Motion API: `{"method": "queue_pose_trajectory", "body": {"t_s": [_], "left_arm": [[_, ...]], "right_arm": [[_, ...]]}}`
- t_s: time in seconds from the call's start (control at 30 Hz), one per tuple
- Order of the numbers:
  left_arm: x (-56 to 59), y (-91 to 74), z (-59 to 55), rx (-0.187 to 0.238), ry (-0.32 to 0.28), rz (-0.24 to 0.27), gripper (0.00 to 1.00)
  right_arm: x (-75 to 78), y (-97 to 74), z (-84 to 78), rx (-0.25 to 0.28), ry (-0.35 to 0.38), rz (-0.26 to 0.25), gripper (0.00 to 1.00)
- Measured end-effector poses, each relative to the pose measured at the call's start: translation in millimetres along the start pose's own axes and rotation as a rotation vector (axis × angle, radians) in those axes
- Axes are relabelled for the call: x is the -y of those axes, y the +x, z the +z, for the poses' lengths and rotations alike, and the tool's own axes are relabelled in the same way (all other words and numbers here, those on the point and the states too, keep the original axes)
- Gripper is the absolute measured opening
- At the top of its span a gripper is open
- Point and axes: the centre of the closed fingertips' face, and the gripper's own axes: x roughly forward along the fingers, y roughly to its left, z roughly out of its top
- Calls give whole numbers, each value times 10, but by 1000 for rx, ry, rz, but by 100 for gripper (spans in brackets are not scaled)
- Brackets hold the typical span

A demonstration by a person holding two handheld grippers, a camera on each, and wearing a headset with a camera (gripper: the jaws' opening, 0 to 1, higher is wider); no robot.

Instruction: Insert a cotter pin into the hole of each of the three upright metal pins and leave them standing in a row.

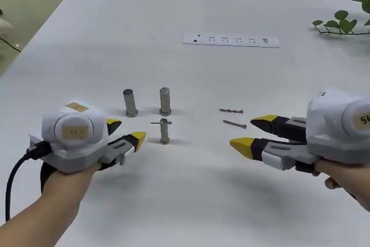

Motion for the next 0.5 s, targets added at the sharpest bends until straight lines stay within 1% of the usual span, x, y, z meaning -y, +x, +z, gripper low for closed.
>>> {"method": "queue_pose_trajectory", "body": {"t_s": [0.1, 0.27, 0.37, 0.5], "left_arm": [[-120, 21, 48, 10, -3, 13, 30], [-269, 66, 149, 29, -13, 22, 27], [-333, 115, 206, 41, -23, 21, 26], [-363, 205, 287, 51, -13, 10, 25]], "right_arm": [[-15, 7, -21, -7, -9, -6, 37], [-14, 6, -69, -23, -7, -15, 37], [2, 6, -78, -22, -3, -19, 37], [1, 4, -75, -18, 19, -26, 37]]}}
